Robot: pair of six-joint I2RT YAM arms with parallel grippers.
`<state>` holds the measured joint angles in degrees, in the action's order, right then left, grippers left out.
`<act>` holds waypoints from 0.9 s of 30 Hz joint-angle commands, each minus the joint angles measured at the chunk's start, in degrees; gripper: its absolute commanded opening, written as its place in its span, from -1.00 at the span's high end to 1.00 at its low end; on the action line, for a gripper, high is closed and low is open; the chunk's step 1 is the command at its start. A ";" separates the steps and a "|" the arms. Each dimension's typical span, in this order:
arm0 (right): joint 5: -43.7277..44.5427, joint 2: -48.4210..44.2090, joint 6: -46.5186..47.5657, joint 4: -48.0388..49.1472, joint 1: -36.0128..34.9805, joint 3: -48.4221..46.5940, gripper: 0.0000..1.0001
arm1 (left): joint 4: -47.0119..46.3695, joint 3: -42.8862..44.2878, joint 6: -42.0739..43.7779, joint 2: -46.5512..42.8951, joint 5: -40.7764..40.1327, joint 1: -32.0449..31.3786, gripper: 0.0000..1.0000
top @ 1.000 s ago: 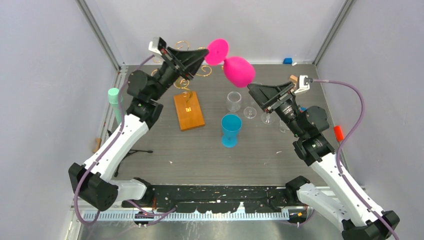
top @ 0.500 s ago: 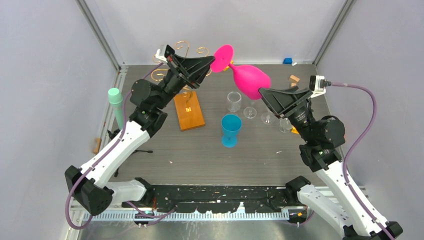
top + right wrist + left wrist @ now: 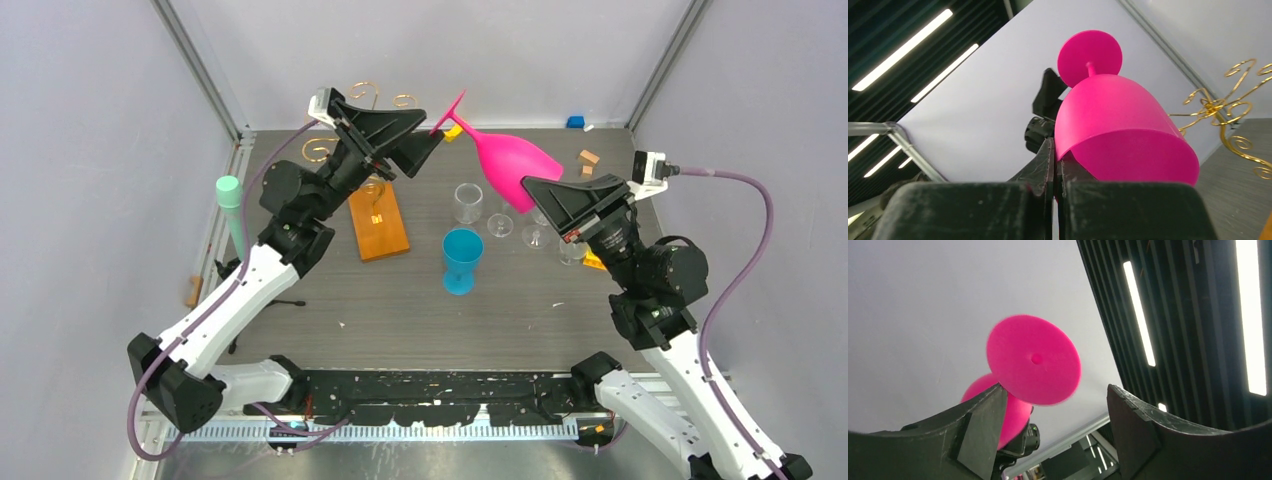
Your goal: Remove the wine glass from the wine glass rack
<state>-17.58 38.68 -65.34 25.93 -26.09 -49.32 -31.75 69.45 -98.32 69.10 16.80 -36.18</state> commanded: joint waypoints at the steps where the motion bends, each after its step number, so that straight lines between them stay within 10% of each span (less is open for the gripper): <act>1: 6.47 -1.38 8.87 -16.76 0.20 -5.53 0.99 | -5.00 0.06 11.28 -4.74 3.05 -0.08 -0.60; 16: 17.32 0.17 37.93 -80.38 0.14 -27.81 0.99 | 45.90 0.42 61.04 -13.85 9.91 -0.09 -0.87; 27: 18.70 13.60 41.61 -94.68 0.16 -28.64 0.99 | 63.01 0.16 73.15 -12.37 2.41 -0.11 -0.91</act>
<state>1.34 47.48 -26.72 -64.45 -26.11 -78.89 24.88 67.81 -31.64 56.71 22.74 -36.25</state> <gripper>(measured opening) 0.037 0.951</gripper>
